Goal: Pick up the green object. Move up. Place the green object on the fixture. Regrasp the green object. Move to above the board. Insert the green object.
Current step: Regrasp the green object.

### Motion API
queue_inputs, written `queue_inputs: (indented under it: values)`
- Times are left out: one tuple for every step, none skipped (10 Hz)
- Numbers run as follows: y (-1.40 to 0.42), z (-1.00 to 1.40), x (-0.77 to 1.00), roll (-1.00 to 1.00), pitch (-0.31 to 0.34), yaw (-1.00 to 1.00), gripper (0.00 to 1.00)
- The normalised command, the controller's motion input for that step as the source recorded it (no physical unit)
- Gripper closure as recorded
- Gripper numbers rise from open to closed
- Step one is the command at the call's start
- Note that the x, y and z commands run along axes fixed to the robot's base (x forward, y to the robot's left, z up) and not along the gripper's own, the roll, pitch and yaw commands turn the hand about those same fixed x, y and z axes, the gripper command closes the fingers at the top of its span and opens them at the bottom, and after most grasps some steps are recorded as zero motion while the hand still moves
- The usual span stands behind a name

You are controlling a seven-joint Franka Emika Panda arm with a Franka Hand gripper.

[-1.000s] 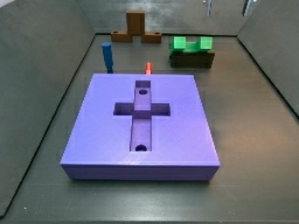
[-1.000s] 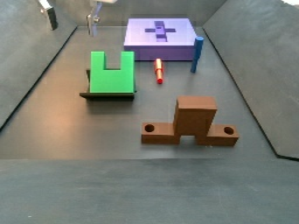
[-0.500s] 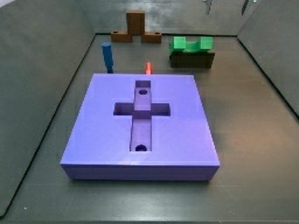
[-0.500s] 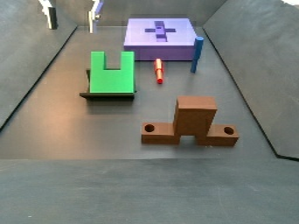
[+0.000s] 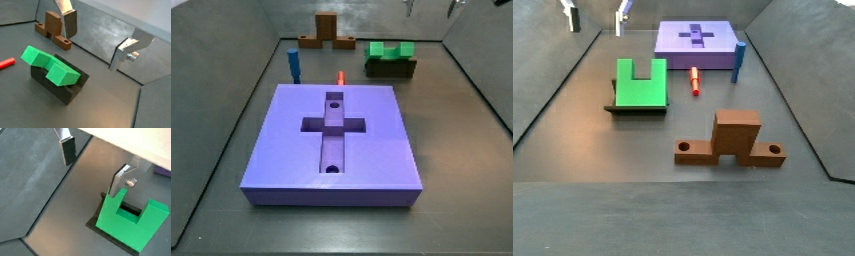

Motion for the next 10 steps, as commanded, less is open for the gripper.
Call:
queue_inputs:
  values:
    - [-0.23, -0.12, 0.0, 1.0, 0.017, 0.0, 0.0]
    - [-0.15, -0.15, 0.0, 1.0, 0.066, 0.04, 0.0]
    - [-0.12, -0.13, 0.0, 0.97, 0.094, 0.05, 0.0]
    - [-0.11, -0.13, 0.0, 0.85, 0.123, 0.02, 0.0]
    - [-0.13, -0.14, 0.0, 0.88, 0.131, 0.0, 0.0]
    - [-0.14, -0.1, 0.0, 0.77, 0.131, 0.0, 0.0]
    - [-0.11, -0.03, 0.0, 0.53, 0.08, 0.0, 0.0]
    - [-0.11, -0.06, 0.0, 0.39, 0.043, 0.0, 0.0]
    - [-0.06, -0.07, -0.01, 0.18, 0.0, 0.0, 0.0]
    - [0.0, -0.13, -0.15, 0.04, 0.0, 0.05, 0.0]
